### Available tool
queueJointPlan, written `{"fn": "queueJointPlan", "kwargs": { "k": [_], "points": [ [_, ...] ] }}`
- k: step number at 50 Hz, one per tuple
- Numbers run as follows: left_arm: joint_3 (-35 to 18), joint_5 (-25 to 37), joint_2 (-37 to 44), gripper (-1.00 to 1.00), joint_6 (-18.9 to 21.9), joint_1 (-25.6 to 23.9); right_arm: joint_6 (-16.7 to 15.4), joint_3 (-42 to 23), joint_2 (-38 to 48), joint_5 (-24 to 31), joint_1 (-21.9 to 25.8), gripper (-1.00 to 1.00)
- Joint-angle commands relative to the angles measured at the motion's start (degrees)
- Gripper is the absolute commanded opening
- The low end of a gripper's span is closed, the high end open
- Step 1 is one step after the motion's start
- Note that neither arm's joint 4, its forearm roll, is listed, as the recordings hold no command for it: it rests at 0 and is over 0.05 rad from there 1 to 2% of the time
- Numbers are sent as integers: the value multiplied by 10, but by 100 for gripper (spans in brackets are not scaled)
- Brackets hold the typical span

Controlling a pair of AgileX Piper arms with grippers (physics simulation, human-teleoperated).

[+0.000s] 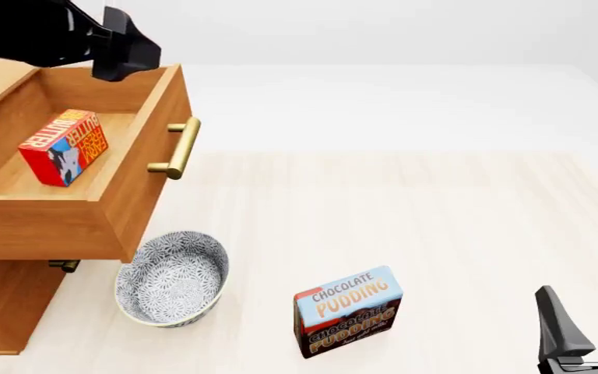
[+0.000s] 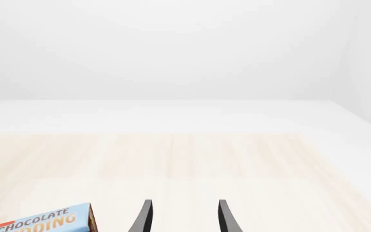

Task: Put the butter at the back in the top drawer of the cabinet and close it.

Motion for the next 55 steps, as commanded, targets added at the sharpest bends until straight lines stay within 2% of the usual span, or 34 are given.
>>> {"fn": "queueJointPlan", "kwargs": {
  "k": [1, 29, 55],
  "points": [
    [19, -19, -4, 100, -6, -27, 0, 0, 0, 0, 0, 100],
    [46, -40, -10, 100, 0, -52, 0, 0, 0, 0, 0, 100],
    [64, -67, 14, 100, -12, -94, 0, 0, 0, 0, 0, 100]
  ]
}}
